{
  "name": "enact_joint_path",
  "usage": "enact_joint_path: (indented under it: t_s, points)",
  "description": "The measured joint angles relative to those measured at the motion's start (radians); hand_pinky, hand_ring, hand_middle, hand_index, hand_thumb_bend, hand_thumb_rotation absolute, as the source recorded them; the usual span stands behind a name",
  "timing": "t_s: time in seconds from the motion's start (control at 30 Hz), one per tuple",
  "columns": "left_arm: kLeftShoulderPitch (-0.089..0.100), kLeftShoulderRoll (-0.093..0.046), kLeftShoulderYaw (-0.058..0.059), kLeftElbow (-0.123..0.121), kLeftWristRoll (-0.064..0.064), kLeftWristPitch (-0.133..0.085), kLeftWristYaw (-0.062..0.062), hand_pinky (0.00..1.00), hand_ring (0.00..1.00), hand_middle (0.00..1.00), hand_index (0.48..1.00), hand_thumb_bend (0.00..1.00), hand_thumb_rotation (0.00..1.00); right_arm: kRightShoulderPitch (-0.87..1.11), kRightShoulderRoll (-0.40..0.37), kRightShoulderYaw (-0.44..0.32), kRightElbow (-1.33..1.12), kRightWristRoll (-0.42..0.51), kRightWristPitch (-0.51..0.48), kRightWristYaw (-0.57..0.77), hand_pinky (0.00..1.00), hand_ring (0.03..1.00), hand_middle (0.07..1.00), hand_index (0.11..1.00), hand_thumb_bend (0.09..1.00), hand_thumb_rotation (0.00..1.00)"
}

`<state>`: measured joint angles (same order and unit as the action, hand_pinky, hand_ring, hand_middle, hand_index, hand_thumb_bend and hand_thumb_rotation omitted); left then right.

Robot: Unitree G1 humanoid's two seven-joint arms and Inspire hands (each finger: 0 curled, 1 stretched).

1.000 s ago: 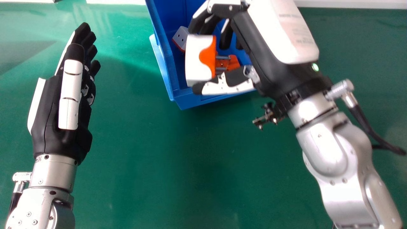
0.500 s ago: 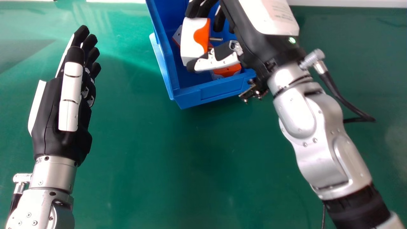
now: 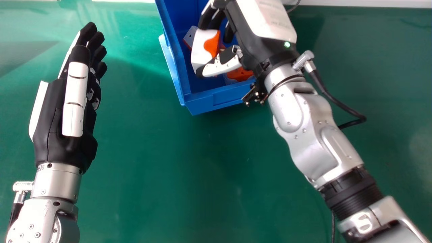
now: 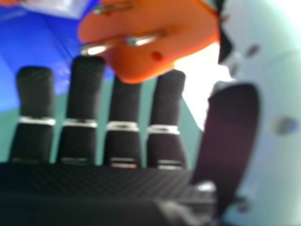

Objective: Pick all objects and put in blue box

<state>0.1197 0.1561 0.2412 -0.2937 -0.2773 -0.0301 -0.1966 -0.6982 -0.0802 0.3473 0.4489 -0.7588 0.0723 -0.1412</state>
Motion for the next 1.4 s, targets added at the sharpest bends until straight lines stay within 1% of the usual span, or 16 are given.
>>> enact_joint_path:
  t_s: [0.07,0.17,0.3,0.47,0.63,0.73,0.87,0.97,1.1,1.23,1.33,1.4]
  points:
    - [0.000,0.000,0.000,-0.002,-0.001,0.005,0.002,0.99,0.97,0.96,0.932,0.64,0.91,-0.003,-0.003,0.010,0.032,0.001,-0.009,-0.011,0.31,0.423,0.518,0.523,0.491,0.00]
    - [0.000,0.000,0.000,-0.008,-0.006,0.016,0.002,0.99,0.97,0.96,0.926,0.64,0.91,-0.004,-0.010,0.024,0.060,0.001,-0.020,-0.020,0.31,0.429,0.522,0.516,0.491,0.00]
    - [0.000,0.000,0.000,-0.014,-0.008,0.020,0.004,0.99,0.97,0.96,0.924,0.64,0.91,-0.004,-0.023,0.035,0.075,0.003,-0.018,-0.020,0.31,0.430,0.523,0.514,0.491,0.00]
    - [0.000,-0.001,-0.004,-0.037,-0.007,0.039,0.013,0.99,0.97,0.96,0.922,0.64,0.91,-0.012,-0.028,0.044,0.082,0.008,-0.007,-0.017,0.31,0.424,0.522,0.507,0.492,0.00]
    - [-0.001,0.000,-0.004,-0.037,-0.007,0.040,0.011,1.00,0.97,0.96,0.924,0.64,0.91,-0.019,-0.031,0.048,0.082,0.009,0.006,-0.012,0.31,0.425,0.529,0.503,0.492,0.00]
    - [-0.006,0.000,-0.003,-0.037,-0.008,0.040,0.009,1.00,0.97,0.96,0.924,0.64,0.90,-0.024,-0.031,0.049,0.087,0.010,0.011,-0.010,0.31,0.425,0.531,0.504,0.493,0.00]
    - [-0.007,0.000,-0.003,-0.037,-0.007,0.042,0.009,1.00,0.97,0.96,0.920,0.64,0.90,-0.030,-0.032,0.049,0.095,0.012,0.014,-0.011,0.31,0.425,0.531,0.500,0.493,0.00]
    - [-0.007,0.000,-0.004,-0.037,-0.002,0.042,0.013,1.00,0.97,0.96,0.920,0.64,0.90,-0.039,-0.030,0.049,0.111,0.012,0.021,-0.020,0.31,0.424,0.530,0.496,0.494,0.00]
    - [-0.007,0.000,-0.004,-0.038,-0.002,0.044,0.013,1.00,0.97,0.96,0.919,0.63,0.90,-0.060,-0.021,0.049,0.156,0.012,0.024,-0.053,0.31,0.424,0.528,0.511,0.492,0.00]
    - [-0.007,0.000,-0.006,-0.049,-0.001,0.049,0.015,0.99,0.97,0.96,0.922,0.63,0.91,-0.087,-0.005,0.050,0.225,0.012,0.024,-0.108,0.30,0.424,0.528,0.531,0.489,0.00]
    - [-0.006,-0.001,-0.008,-0.058,-0.001,0.058,0.022,0.98,0.97,0.95,0.922,0.62,0.91,-0.111,0.002,0.053,0.281,0.012,0.017,-0.145,0.29,0.422,0.527,0.548,0.486,0.00]
    - [-0.005,-0.001,-0.009,-0.067,-0.001,0.063,0.024,0.98,0.97,0.95,0.922,0.62,0.91,-0.125,0.002,0.054,0.313,0.012,0.008,-0.164,0.29,0.422,0.527,0.548,0.486,0.00]
